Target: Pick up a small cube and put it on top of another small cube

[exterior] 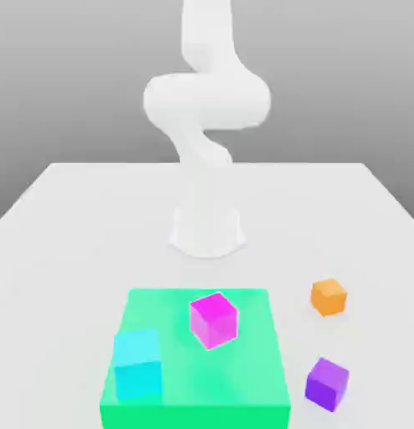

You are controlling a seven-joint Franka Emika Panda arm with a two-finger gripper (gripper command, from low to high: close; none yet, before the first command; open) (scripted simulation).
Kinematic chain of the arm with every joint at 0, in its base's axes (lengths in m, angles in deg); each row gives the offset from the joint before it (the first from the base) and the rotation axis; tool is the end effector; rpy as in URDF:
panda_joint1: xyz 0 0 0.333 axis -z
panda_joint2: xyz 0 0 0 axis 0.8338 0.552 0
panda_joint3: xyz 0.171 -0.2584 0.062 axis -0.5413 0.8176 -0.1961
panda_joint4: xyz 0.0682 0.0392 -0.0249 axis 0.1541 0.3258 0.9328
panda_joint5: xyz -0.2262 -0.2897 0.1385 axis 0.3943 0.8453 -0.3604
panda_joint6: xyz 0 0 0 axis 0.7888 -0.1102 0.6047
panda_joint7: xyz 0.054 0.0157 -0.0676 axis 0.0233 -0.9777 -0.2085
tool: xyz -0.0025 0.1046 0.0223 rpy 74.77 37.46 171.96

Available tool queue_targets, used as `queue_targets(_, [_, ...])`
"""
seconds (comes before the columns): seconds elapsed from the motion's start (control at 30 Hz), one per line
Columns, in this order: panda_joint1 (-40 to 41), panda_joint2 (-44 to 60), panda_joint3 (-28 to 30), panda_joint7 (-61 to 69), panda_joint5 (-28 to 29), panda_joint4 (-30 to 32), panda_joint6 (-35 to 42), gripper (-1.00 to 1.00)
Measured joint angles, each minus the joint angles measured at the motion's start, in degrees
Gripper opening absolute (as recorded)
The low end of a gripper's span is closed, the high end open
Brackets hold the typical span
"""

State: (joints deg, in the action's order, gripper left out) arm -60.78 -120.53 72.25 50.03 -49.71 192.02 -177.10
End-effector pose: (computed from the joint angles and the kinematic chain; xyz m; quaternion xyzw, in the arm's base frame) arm 0.3748 0.0262 0.6611 -0.8898 0.2868 -0.3282 0.1352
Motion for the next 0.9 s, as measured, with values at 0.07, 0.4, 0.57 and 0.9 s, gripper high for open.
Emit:
queue_targets(0.07, [-4.11, 3.86, 0.24, 5.69, -0.1, 3.22, -3.03, 0.0])
queue_targets(0.4, [-22.2, 21.11, 0.47, 31.66, -0.86, 17.92, -16.81, 0.0])
queue_targets(0.57, [-29.94, 29.65, -0.85, 44.66, -1.47, 25.2, -23.63, 0.0])
queue_targets(0.9, [-37.68, 48.25, -2.56, 56.89, 1.81, 31.89, -38.61, 0.0])
